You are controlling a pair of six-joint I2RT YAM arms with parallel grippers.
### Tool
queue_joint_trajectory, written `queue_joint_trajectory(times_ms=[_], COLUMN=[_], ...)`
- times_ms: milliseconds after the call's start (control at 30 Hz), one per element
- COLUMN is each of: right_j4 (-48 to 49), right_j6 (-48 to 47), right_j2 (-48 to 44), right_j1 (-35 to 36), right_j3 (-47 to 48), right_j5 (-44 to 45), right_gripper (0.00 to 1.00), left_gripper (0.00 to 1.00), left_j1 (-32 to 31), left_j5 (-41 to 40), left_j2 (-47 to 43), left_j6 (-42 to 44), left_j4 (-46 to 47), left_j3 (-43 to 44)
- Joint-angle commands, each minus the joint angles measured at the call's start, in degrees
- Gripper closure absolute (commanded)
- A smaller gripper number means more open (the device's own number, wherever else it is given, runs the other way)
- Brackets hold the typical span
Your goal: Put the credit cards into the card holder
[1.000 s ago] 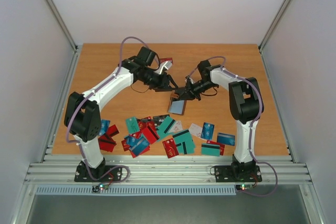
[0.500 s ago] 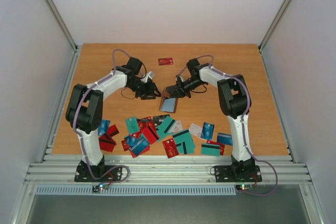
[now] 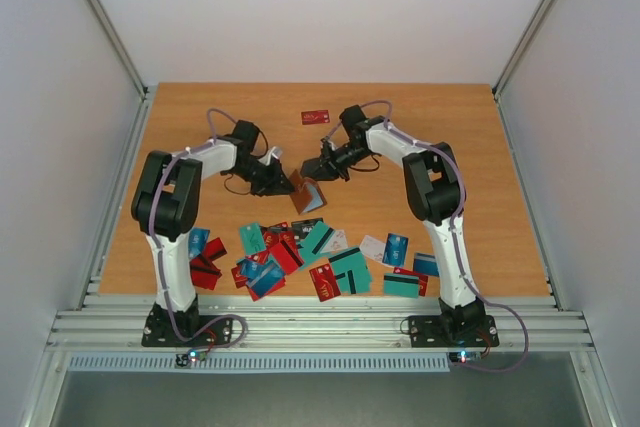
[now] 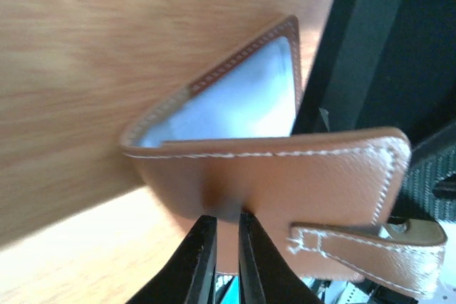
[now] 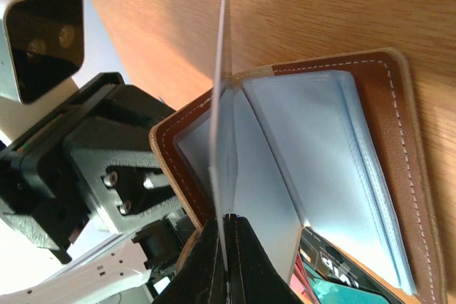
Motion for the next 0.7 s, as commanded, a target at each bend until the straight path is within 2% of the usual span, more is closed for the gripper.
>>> queue_joint_trajectory(times_ms=[0, 167, 300, 467, 667], right_j4=[0.27, 0.27, 0.26, 0.00, 0.19], right_j6=[2.57, 1.20, -0.46, -1.98, -2.96], right_j2=[-1.41, -2.31, -2.59, -4.00, -7.19], right_j1=[1.10, 1.10, 1.10, 1.08, 0.95], right_j3=[0.41, -2.85, -5.33, -7.31, -10.89], right_j5=[-1.71, -0.99, -0.67, -0.15, 0.40], right_gripper=[0.99, 0.99, 0.99, 0.99, 0.99], left_gripper=[0.89, 0.87, 0.91, 0.94, 0.94], left_j1=[1.75, 1.89, 1.82, 0.86, -3.64], left_j5=[-2.47, -4.74, -12.29, -14.73, -14.95], left_j2=[0.78, -3.03, -5.70, -3.84, 1.51], left_j6=[-0.68, 1.46, 4.72, 5.50, 5.84], left_j4=[0.64, -3.77, -9.50, -10.41, -11.86], left_j3=[0.62, 1.81, 1.68, 0.91, 5.88])
